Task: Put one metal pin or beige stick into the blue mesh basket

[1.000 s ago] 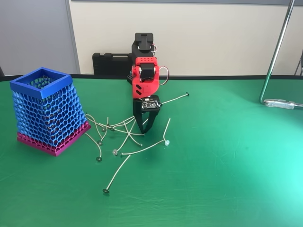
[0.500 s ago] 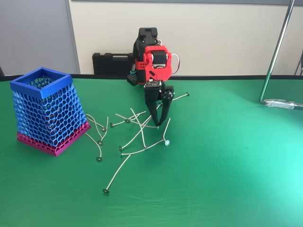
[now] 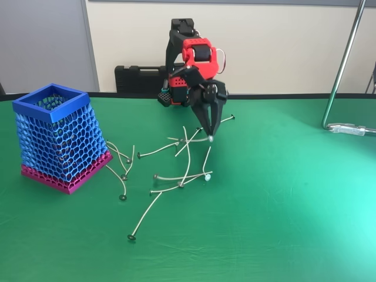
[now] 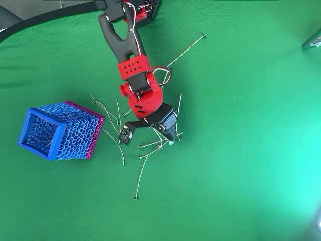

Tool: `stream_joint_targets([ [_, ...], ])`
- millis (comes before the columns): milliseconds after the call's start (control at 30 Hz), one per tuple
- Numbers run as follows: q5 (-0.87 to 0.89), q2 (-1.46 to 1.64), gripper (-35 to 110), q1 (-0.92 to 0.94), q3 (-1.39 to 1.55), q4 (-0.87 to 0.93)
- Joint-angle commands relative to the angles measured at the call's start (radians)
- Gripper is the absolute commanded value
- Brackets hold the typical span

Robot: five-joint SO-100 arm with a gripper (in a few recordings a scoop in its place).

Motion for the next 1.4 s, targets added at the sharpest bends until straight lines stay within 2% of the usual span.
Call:
stream_joint_targets([
  [0,0.051,0.132,1,0.014,0.063,-0.031],
  [300,0.179,0.258,1,0.126,0.063,-0.032],
  [533,0.250,0.282,1,0.272,-0.043,-0.002],
  [1133,0.324,0.109,1,0.641,-0.690,0.382],
  [1367,0.298,0.003,1,0.792,-0.865,0.402],
])
